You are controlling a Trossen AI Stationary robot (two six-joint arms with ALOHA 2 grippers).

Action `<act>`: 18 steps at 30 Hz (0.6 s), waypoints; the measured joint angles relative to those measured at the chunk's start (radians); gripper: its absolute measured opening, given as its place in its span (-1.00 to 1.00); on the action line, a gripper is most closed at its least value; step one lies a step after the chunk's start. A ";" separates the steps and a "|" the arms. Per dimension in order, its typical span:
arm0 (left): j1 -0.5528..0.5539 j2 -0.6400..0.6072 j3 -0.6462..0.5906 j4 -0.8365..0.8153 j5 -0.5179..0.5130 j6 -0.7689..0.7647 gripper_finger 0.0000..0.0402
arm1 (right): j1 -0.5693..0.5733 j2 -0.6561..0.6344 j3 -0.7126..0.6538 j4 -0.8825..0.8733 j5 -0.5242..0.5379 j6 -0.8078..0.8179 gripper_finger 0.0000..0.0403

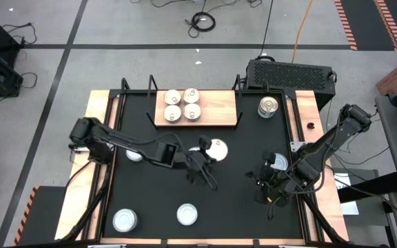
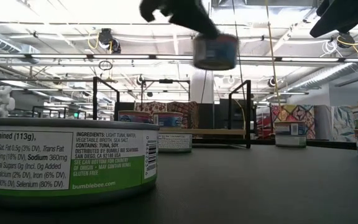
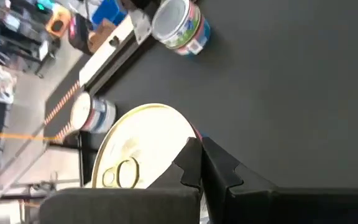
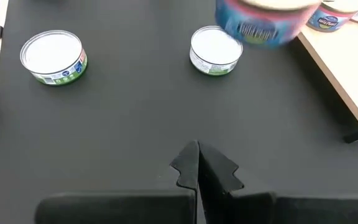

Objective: Stack canned seafood by type on shelf
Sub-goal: Stack the blue tuna can on top of the blue tuna can on the shelf

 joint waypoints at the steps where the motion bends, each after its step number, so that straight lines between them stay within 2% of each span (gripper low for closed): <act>1: 0.008 -0.015 0.000 -0.036 -0.001 -0.015 -1.00 | 0.000 0.000 0.000 0.000 0.000 0.000 -1.00; 4: 0.034 -0.062 -0.019 -0.071 -0.003 -0.041 -1.00 | 0.000 0.000 0.000 0.000 0.000 0.000 -1.00; 12: 0.130 -0.248 -0.205 -0.064 -0.042 -0.051 -1.00 | 0.000 0.000 0.000 0.001 0.001 -0.003 -1.00; 18: 0.273 -0.370 -0.315 -0.040 -0.044 -0.067 -1.00 | -0.015 0.000 0.000 0.019 0.007 -0.032 -1.00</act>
